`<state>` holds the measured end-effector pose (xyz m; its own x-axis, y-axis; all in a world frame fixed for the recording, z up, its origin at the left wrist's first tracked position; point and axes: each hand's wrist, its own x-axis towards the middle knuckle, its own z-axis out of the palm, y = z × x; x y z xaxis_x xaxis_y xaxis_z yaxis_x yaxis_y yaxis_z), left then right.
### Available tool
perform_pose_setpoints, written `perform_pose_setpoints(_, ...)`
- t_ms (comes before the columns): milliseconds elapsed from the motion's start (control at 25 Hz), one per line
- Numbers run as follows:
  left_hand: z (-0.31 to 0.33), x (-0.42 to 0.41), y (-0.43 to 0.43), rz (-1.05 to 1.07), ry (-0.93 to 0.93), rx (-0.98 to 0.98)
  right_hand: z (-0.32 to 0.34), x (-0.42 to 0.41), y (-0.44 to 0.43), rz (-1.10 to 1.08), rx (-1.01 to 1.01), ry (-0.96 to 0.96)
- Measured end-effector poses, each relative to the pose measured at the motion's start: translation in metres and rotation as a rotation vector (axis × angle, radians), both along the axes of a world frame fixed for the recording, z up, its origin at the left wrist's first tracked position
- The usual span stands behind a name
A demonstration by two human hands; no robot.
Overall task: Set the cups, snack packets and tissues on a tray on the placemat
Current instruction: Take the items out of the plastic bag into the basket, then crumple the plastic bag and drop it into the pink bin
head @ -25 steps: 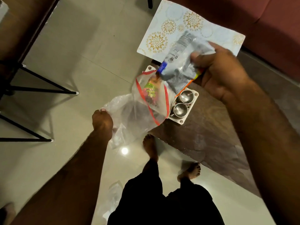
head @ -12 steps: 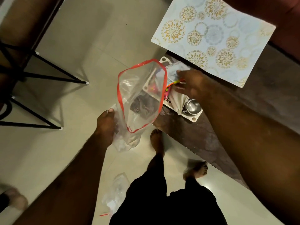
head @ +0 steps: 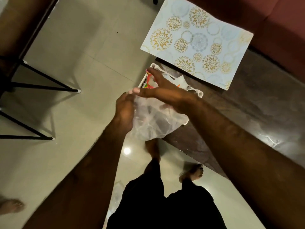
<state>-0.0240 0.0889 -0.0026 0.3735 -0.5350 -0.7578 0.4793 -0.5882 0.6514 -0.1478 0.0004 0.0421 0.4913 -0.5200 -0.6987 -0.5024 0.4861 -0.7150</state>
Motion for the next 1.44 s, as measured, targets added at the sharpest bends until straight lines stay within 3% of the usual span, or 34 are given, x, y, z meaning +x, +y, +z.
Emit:
perform_pose_setpoints(160,0.027,-0.015,-0.034,0.059,0.376,-0.060,-0.004,0.001,0.006,-0.072,0.038,-0.108)
perform_pose_setpoints(240,0.035,-0.014,-0.039,0.113,0.481,-0.100,-0.002,-0.006,0.003,-0.136,-0.096,-0.108)
perform_pose_setpoints(280,0.039,-0.017,-0.040,0.076,0.403,-0.136,-0.001,-0.010,0.001,-0.189,-0.187,-0.069)
perform_pose_setpoints(440,0.060,-0.041,-0.039,-0.266,-0.505,-0.224,0.015,-0.009,0.000,-0.422,-0.388,0.067)
perform_pose_setpoints(480,0.065,-0.044,-0.038,-0.236,-0.643,-0.204,0.021,-0.006,0.000,-0.472,-0.422,0.090)
perform_pose_setpoints(520,0.069,-0.044,-0.037,-0.180,-0.666,-0.176,0.026,-0.004,-0.003,-0.532,-0.443,0.120)
perform_pose_setpoints(560,0.074,-0.043,-0.037,-0.141,-0.516,-0.188,0.030,-0.006,-0.006,-0.615,-0.442,0.139)
perform_pose_setpoints(640,0.086,-0.049,-0.034,-0.113,0.072,-0.310,0.042,-0.011,-0.010,-0.803,-0.384,0.104)
perform_pose_setpoints(720,0.092,-0.063,-0.033,-0.104,0.356,-0.350,0.055,-0.015,-0.006,-0.954,-0.377,0.099)
perform_pose_setpoints(840,0.111,-0.086,-0.044,-0.054,0.203,-0.295,0.078,-0.021,0.014,-0.921,-0.438,0.096)
perform_pose_setpoints(960,0.125,-0.100,-0.054,-0.040,0.081,-0.220,0.100,-0.042,0.034,-0.633,-0.563,0.125)
perform_pose_setpoints(1120,0.143,-0.121,-0.051,-0.041,0.350,-0.162,0.114,-0.074,0.057,-0.433,-0.745,0.225)
perform_pose_setpoints(1280,0.164,-0.164,-0.023,-0.075,0.612,-0.341,0.127,-0.101,0.076,-0.545,-0.949,0.273)
perform_pose_setpoints(1440,0.184,-0.212,-0.017,-0.174,0.709,-0.275,0.143,-0.150,0.085,-0.637,-1.121,0.289)
